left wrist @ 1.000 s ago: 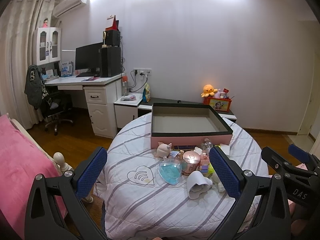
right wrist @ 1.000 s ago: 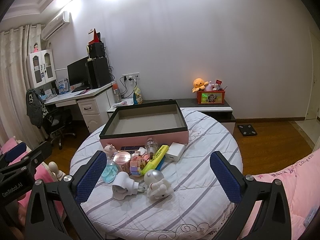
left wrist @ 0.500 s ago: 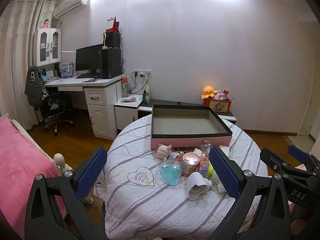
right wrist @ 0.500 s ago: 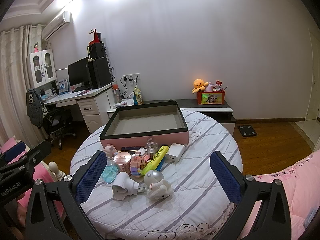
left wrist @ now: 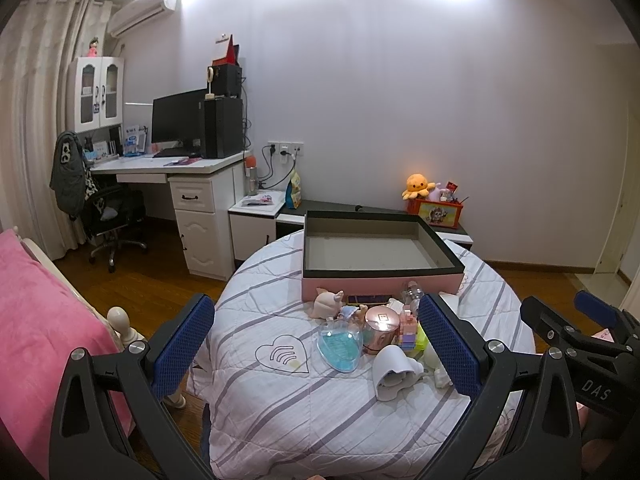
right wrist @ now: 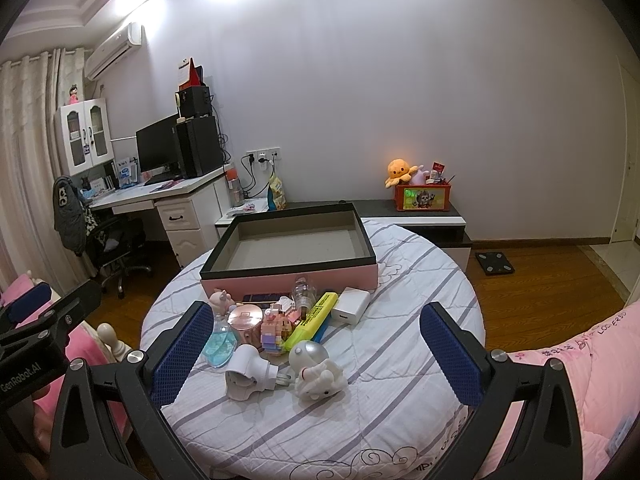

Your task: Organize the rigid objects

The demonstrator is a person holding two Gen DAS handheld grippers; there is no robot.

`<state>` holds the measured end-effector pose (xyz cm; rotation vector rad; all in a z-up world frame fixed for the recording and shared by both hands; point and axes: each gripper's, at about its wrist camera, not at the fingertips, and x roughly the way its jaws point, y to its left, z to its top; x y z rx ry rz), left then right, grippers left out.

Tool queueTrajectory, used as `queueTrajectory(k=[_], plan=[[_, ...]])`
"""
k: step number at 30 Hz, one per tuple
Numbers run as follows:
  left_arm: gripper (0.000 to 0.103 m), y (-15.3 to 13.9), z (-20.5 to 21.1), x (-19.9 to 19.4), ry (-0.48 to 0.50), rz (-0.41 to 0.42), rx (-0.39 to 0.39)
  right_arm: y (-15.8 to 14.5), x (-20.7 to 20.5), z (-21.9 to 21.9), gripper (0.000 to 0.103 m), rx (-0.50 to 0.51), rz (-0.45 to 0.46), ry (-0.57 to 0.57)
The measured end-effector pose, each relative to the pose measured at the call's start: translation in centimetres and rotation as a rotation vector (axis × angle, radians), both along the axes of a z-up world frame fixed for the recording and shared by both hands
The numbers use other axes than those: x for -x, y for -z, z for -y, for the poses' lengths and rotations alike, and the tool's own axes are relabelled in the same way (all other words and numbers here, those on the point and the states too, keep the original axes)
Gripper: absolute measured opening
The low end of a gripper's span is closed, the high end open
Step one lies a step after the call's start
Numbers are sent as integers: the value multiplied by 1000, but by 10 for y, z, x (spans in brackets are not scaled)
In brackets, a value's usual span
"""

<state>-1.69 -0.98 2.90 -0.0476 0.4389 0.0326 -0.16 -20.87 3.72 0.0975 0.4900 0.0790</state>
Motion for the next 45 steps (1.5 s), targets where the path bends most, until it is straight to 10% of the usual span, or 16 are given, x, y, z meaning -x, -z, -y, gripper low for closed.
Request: queueTrajectory(k=[23,45], plan=[[103,2,-3,-1,1,-7,13,12,-9,2,103,8,-28,-19],[103,79,12,-42,74,-170,32,101,-54,10,103,20,-253,-54]])
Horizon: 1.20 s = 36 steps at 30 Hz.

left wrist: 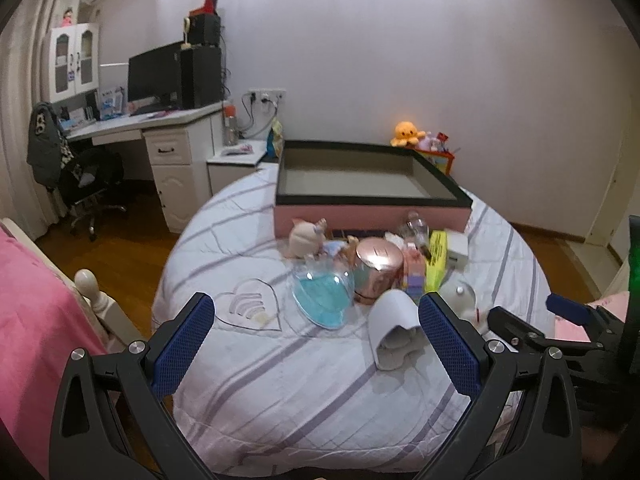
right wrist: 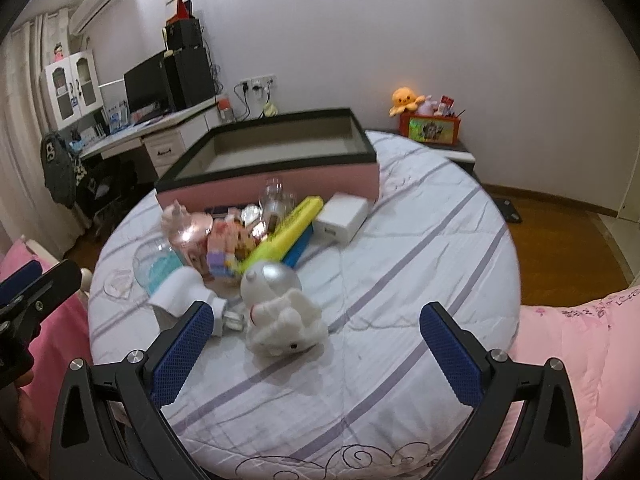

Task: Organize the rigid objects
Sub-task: 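Grasp the white astronaut figurine with the right tool while the left tool grasps the white cup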

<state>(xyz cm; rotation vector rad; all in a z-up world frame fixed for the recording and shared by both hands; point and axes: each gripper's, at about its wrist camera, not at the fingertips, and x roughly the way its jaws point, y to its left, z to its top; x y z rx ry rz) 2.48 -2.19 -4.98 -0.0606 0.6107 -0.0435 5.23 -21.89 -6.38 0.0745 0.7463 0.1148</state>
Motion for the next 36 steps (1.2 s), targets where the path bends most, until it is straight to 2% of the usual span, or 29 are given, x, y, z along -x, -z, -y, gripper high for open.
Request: queueTrajectory(k=[6,10,13,15,17,31,34,36], plan=[[103,20,8,-10,18,-52,10,22,-10,-6,102,11,-33,-29],[103,31,11,-16,24,-82,17,35,-20,-8,94,11,-49,-36],[103,37,14,-21,27,-103,17,42,-27,-8,84,3,-50,-59],[103,41,17,-22,33,-116,16,44,-29,-9,68,8,-43,-70],[103,45,20,-24,37,-125,14,44,-30,-8,57,4,-36,-85],[103,56,57,-38,118,-160,9,44,-23,27,57,-46,-13,-43],[103,67,59,-50,89,-180,-13,44,-24,29,57,-44,-13,-34],[103,75,55,-59,82,-201,16,44,-24,32,57,-45,-13,-34]])
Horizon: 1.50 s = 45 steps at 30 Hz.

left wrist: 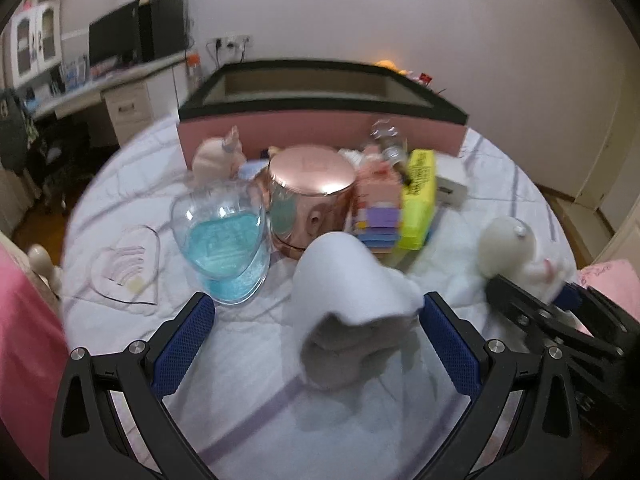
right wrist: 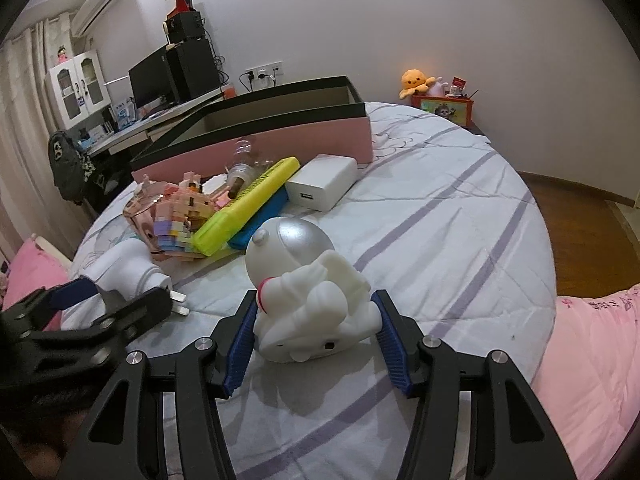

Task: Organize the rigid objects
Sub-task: 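Grasp the white astronaut figurine with the right tool while the left tool grasps the white cup, then carry both items into the pink box and open both tools to release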

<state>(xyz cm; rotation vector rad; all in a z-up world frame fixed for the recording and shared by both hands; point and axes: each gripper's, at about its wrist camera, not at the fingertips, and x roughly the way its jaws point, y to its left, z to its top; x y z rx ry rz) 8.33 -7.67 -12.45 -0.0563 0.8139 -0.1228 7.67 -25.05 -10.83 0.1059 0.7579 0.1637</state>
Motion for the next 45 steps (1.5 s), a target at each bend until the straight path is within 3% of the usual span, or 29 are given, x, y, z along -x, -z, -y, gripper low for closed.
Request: queueTrajectory(k=[2,4,6,11,21,30,39,45], plan=[[102,2,-2,-2,0,2,16,-1,0,1,57,-1,0,1],[94,2,-1,1,31,18,20,-2,0,-1,57,1,0,2],[65,1,-3,5,72,28,60,-3,1,-1,57,2,0,2],[65,-2,-16,7,98,25,125,-7,3,-8,57,7,2,-7],[65,-16,-28,23,95,68,126,-20,7,-21,57,9,15,-37],[65,-56,-55,26,74,133,131,-53,-8,-32,57,-6,38,-88],[65,-104,-64,-49,32,188,94,-105,-77,-40,57,12,87,-106],[65,-115,-54,-117,32,172,68,-112,-139,-41,57,13,72,-108]])
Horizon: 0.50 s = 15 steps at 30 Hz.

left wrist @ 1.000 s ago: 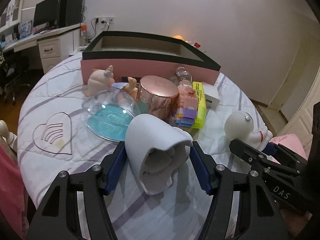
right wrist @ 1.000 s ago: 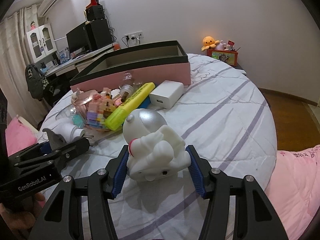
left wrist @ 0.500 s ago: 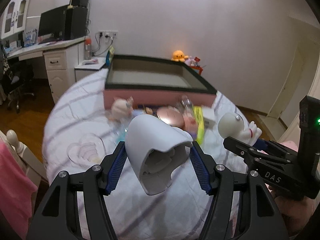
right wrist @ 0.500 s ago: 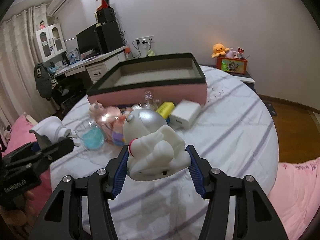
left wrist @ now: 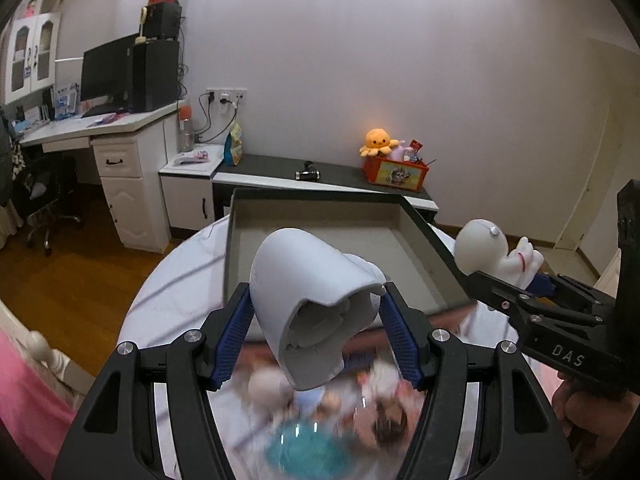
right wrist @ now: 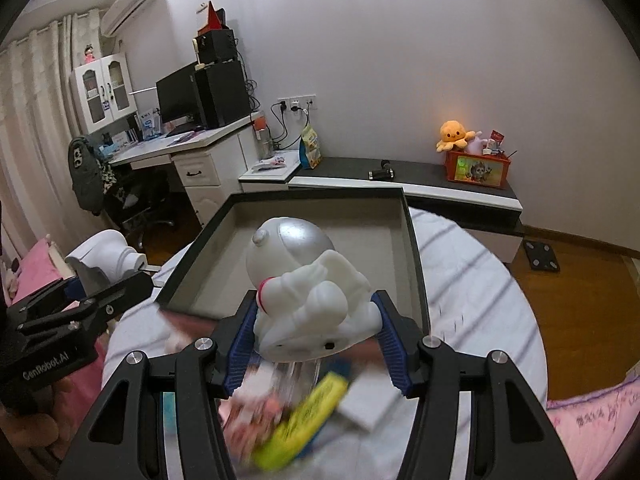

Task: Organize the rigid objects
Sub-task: 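Carry both items into the pink box and open both tools to release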

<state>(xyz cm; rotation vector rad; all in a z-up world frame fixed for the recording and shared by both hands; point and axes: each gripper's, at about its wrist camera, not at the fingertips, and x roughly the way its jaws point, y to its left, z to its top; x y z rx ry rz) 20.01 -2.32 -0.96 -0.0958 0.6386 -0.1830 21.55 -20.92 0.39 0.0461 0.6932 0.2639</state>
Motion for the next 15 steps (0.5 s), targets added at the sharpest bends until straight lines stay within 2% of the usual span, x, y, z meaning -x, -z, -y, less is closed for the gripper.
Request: queueTrajectory(k=[6,13,14,15], plan=[[65,19,13,-59,-16,-83,-33,26,-47,0,57,-2,-74,-19],[66,45,26,-92,-47,-173,-59,52,-73,12,58,2,-156,-40],[67,48,26,-94,-57,-180,-59,54,-74,14,58,1,-158,-44],[72,49,26,-94,-62,-181,-57,54,-74,15,59,-4,-155,-45]])
